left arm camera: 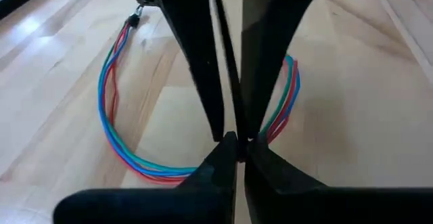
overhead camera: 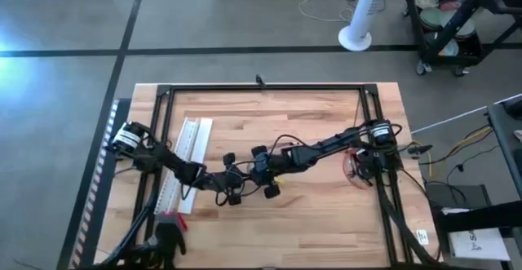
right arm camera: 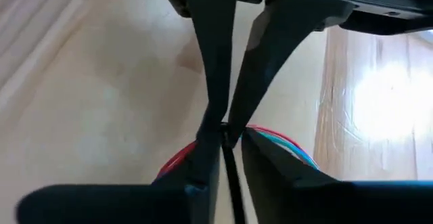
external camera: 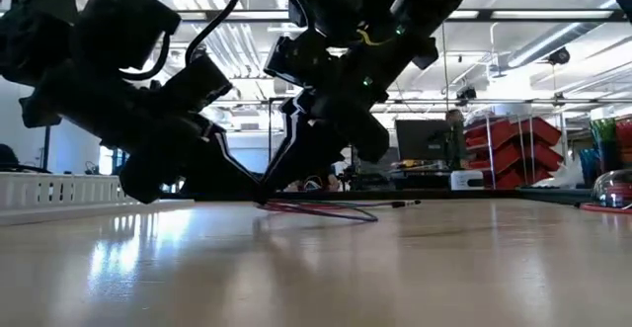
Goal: Ziptie cables
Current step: Wrap the cable wires using bottom black ziptie
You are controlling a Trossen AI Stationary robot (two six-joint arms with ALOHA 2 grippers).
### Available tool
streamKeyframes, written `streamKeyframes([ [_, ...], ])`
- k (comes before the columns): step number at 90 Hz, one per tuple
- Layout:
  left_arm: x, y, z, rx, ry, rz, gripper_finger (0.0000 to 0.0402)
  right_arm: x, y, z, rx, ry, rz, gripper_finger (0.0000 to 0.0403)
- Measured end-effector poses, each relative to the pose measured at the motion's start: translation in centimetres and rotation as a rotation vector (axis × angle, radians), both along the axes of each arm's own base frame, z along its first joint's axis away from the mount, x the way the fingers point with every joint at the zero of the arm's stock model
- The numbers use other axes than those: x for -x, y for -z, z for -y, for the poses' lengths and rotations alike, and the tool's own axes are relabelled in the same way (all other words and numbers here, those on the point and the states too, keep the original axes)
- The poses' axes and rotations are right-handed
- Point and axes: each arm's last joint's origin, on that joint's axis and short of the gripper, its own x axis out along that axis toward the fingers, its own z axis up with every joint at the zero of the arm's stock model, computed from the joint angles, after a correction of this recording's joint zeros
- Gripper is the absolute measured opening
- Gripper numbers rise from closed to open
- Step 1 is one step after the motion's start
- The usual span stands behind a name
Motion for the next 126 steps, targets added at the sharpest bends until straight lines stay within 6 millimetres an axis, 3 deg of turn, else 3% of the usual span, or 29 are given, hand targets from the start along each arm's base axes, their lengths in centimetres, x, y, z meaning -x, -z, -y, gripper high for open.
streamKeyframes([
  [15, 0.0, 0.0, 0.0, 0.000, 0.000, -0.001, 0.0000, 0.0, 0.0, 0.0, -0.001, -0.002, -0.004, 0.0005],
  [29, 0.0, 0.0, 0.0, 0.000, 0.000, 0.001, 0.0000, 0.1, -0.2, -0.1, 0.005, -0.009, -0.016, 0.0002],
  [69, 0.1, -0.1, 0.0, 0.025, -0.014, 0.017, 0.0000, 0.7, -3.5, -1.0, -0.003, -0.016, -0.017, 0.0001],
  [89, 0.2, 0.1, -0.1, 0.019, -0.014, -0.002, 0.0000, 0.8, -3.7, -1.1, -0.003, -0.019, -0.018, 0.0001],
  [112, 0.4, 0.4, -0.1, 0.011, -0.014, -0.025, 0.0000, 0.8, -4.0, -1.3, -0.019, -0.018, -0.005, 0.0054],
  [126, 0.4, 0.4, -0.1, 0.013, -0.014, -0.019, 0.0000, 0.5, -2.5, -1.2, -0.046, 0.022, -0.032, 0.0098],
])
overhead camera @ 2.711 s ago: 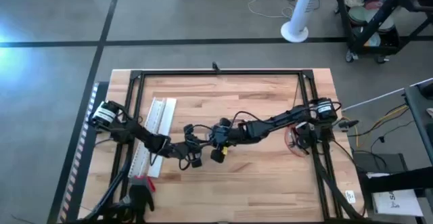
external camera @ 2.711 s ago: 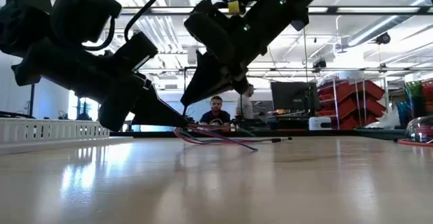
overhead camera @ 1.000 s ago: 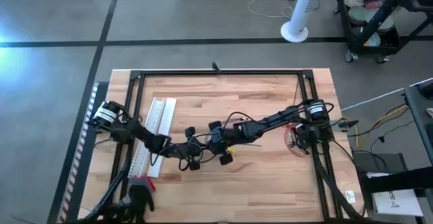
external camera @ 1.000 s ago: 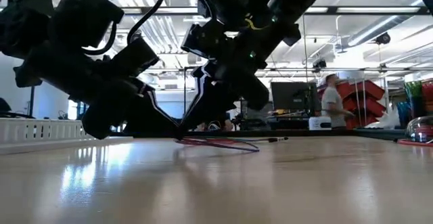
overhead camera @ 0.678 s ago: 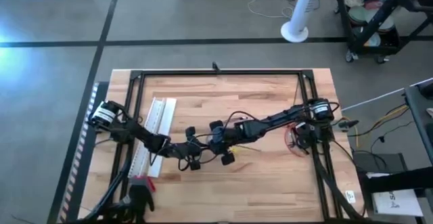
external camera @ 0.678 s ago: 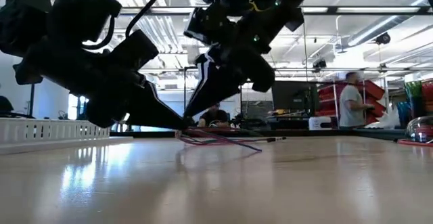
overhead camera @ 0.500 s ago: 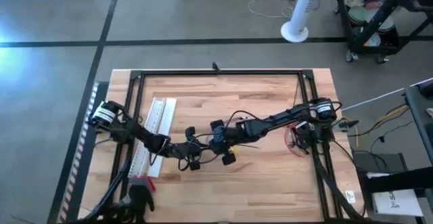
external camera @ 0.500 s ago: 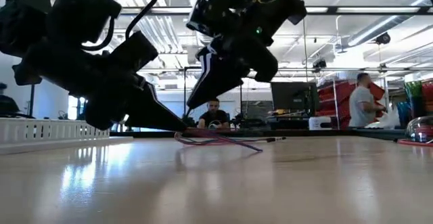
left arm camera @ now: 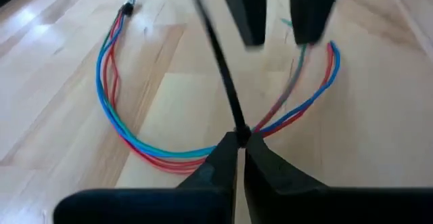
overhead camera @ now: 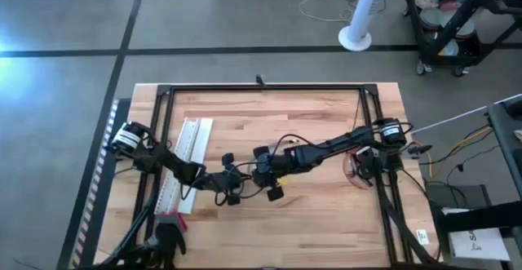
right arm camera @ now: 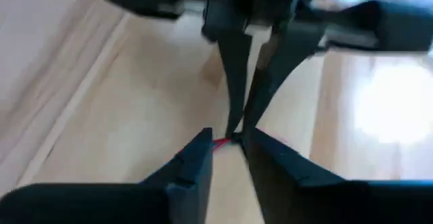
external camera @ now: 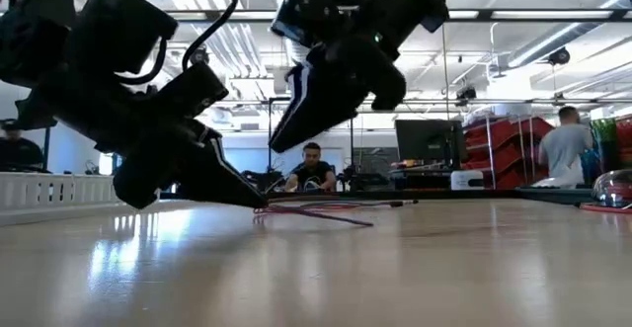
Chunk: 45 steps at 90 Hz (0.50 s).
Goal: Ziptie cables
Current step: Wrap the cable wires using bottom black ziptie
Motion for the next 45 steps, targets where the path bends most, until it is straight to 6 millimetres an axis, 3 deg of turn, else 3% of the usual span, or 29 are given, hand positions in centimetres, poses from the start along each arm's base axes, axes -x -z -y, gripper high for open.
streamKeyframes([
  [20, 0.0, 0.0, 0.0, 0.002, 0.000, 0.005, 0.0000, -0.8, 2.4, 0.7, -0.016, 0.051, -0.001, 0.0121],
  [45, 0.0, -0.1, 0.0, 0.001, -0.004, 0.007, 0.0000, -0.8, 2.4, 2.3, -0.012, 0.079, -0.014, 0.0081],
])
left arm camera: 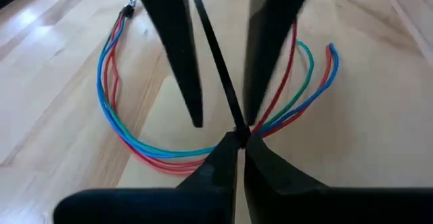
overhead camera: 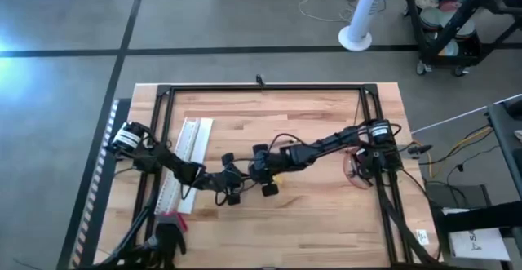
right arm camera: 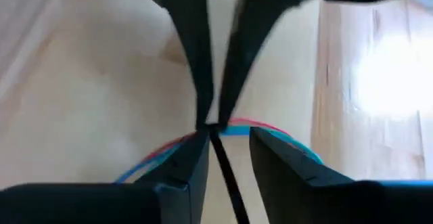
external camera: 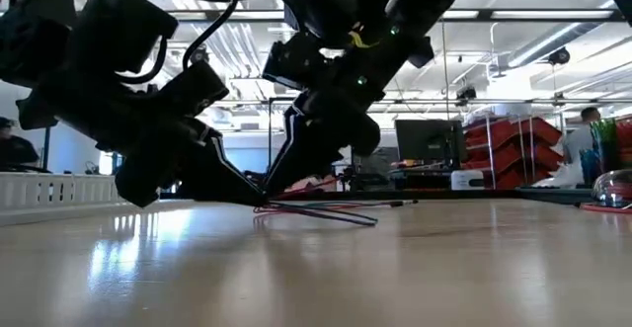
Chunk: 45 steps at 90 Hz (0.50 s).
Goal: Ziptie cables
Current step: Wrap the cable wires using bottom black ziptie
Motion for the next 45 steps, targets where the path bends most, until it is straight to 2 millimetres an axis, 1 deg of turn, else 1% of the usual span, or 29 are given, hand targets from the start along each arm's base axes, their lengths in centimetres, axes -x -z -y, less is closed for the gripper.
streamKeyframes([
  [12, 0.00, 0.00, 0.00, 0.000, 0.000, 0.000, 0.0000, 0.25, 0.22, 0.43, 0.008, -0.005, -0.034, 0.0055],
  [30, 0.00, -0.02, 0.03, 0.002, 0.004, 0.001, 0.0000, 0.35, 0.29, 0.48, 0.019, -0.017, -0.047, 0.0025],
  [38, 0.00, -0.02, 0.03, 0.002, 0.004, 0.001, 0.0000, 0.42, 0.34, 0.50, 0.026, -0.026, -0.055, 0.0018],
  [45, 0.00, -0.02, 0.03, 0.002, 0.004, 0.000, 0.0000, 0.52, 0.40, 0.44, 0.037, -0.069, -0.066, 0.0018],
])
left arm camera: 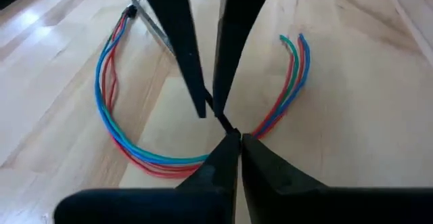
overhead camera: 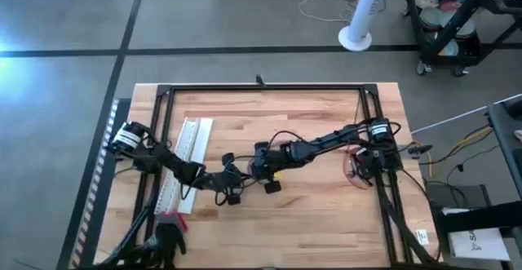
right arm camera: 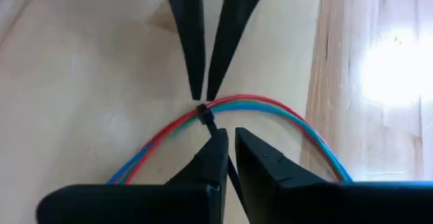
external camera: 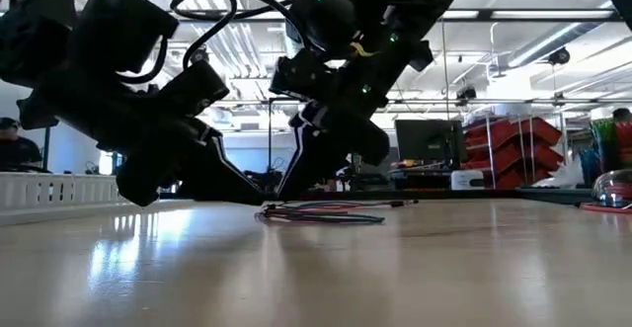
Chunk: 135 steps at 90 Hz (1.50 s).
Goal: Ziptie cables
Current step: Wrap the cable wires using bottom black ziptie
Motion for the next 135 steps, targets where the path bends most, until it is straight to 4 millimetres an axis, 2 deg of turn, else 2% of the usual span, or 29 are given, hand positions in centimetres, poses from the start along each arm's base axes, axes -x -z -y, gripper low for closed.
streamKeyframes([
  [19, 0.0, 0.0, 0.0, 0.000, 0.000, 0.001, 0.0000, -0.1, -0.1, 0.0, -0.015, -0.061, 0.001, 0.0061],
  [31, 0.0, 0.0, 0.0, 0.000, 0.000, 0.001, 0.0000, -0.2, -0.1, 0.7, -0.024, -0.053, 0.004, 0.0091],
  [42, 0.0, 0.0, 0.0, 0.000, -0.001, 0.001, 0.0000, -0.1, -0.1, 1.5, -0.062, -0.066, -0.006, 0.0100],
  [60, 0.0, 0.0, 0.0, -0.001, -0.004, 0.001, 0.0000, 0.0, 0.0, 2.0, -0.108, -0.094, -0.009, 0.0079],
  [75, 0.0, 0.0, 0.0, -0.001, -0.005, 0.003, 0.0000, 0.0, 1.1, 1.9, -0.118, -0.100, -0.032, 0.0053],
  [108, -0.2, -0.3, 0.0, 0.008, -0.009, 0.025, 0.0002, -0.1, 1.0, 2.0, -0.123, -0.085, -0.031, 0.0014],
  [120, -0.9, -0.8, 0.3, 0.015, -0.008, 0.042, 0.0025, -0.1, 1.0, 2.0, -0.117, -0.081, -0.030, 0.0017],
  [135, -1.4, -0.8, 0.4, -0.010, -0.030, -0.023, 0.0076, 0.0, 1.0, 2.0, -0.107, -0.066, -0.034, 0.0008],
])
